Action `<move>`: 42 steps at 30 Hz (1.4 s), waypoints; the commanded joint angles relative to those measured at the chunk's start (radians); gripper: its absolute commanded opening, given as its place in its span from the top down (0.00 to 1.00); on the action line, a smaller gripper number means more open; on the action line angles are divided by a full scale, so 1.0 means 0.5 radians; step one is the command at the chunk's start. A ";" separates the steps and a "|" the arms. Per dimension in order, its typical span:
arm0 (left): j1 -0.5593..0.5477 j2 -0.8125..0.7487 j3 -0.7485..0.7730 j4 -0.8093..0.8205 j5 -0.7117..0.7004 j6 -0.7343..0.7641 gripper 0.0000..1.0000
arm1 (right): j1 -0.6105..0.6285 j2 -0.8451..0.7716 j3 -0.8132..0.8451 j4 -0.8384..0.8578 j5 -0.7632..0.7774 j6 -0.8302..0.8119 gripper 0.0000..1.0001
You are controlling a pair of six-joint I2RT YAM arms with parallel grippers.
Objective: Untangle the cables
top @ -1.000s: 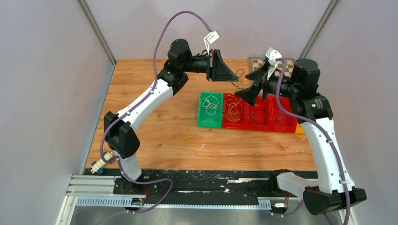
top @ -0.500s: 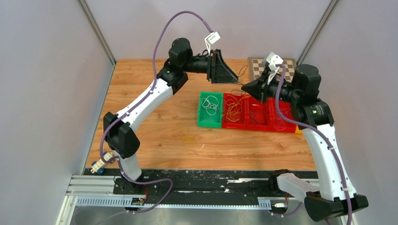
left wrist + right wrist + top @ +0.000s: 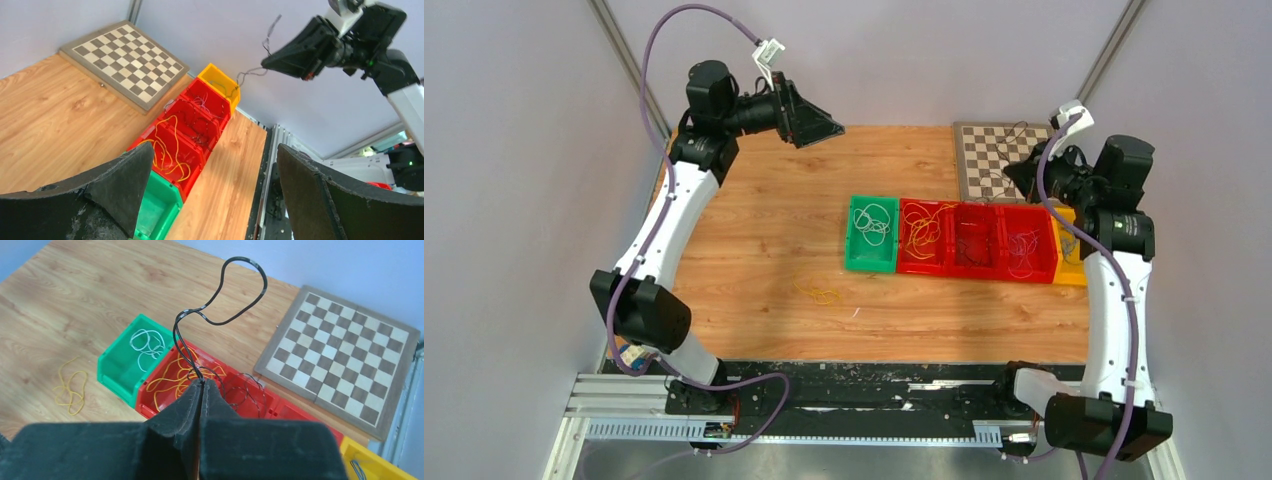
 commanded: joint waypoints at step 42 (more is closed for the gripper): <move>0.609 -0.620 -1.140 -1.143 -0.185 1.475 0.00 | 0.480 0.291 -0.313 -0.411 0.344 -0.743 0.05</move>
